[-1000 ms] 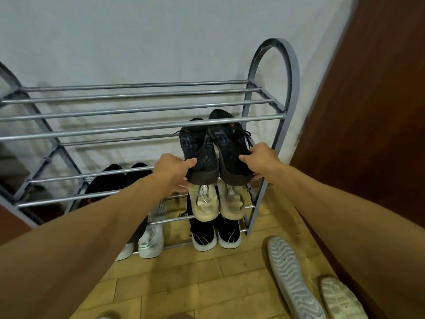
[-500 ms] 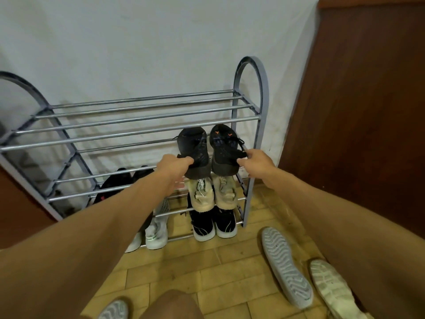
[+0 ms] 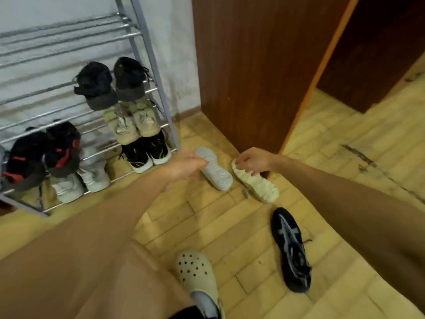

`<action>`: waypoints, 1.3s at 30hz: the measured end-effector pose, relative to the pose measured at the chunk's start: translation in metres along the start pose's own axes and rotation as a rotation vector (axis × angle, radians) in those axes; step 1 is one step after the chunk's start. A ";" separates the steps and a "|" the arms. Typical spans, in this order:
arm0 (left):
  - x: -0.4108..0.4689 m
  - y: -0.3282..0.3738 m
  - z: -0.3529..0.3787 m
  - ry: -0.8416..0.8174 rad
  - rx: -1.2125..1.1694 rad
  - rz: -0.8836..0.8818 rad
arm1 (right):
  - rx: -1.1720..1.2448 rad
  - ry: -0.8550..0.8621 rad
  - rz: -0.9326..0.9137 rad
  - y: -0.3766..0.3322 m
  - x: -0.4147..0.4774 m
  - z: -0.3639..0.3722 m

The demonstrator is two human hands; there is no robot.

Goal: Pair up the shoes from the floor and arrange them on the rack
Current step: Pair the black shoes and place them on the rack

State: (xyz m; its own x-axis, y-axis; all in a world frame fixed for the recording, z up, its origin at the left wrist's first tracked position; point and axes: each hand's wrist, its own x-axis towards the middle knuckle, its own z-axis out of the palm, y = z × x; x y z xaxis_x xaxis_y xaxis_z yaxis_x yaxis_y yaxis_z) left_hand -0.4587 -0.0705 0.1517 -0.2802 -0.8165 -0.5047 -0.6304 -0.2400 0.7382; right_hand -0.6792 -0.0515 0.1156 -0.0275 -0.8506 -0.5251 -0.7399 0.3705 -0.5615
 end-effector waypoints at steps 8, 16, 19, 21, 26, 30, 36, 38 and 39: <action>-0.015 -0.037 0.149 -0.339 0.308 0.104 | 0.125 0.015 0.383 0.171 -0.071 0.066; -0.025 -0.080 0.174 -0.371 0.396 0.027 | 0.330 0.011 0.686 0.266 -0.093 0.167; -0.028 -0.084 0.178 -0.384 0.425 0.012 | 0.229 0.060 0.765 0.277 -0.095 0.196; -0.029 -0.084 0.181 -0.414 0.415 0.013 | 0.222 0.107 0.770 0.282 -0.093 0.201; -0.032 -0.085 0.177 -0.377 0.391 0.017 | 0.665 0.031 0.725 0.274 -0.094 0.193; -0.036 -0.086 0.168 -0.332 0.370 -0.027 | 0.690 0.009 0.563 0.244 -0.092 0.179; -0.040 -0.068 0.138 -0.191 0.334 -0.066 | 0.713 -0.044 0.129 0.152 -0.078 0.136; -0.043 -0.056 0.120 -0.107 0.253 -0.047 | 0.714 -0.061 0.018 0.107 -0.071 0.116; -0.045 -0.050 0.108 -0.050 0.215 -0.017 | 0.710 -0.068 -0.030 0.084 -0.068 0.107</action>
State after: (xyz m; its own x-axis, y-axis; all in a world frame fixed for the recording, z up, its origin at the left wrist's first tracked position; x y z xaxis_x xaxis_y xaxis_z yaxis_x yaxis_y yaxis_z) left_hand -0.4924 0.0355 0.0890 -0.2999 -0.7851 -0.5419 -0.7740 -0.1319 0.6193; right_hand -0.6678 0.0780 0.0356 0.0452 -0.8474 -0.5291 -0.1225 0.5209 -0.8448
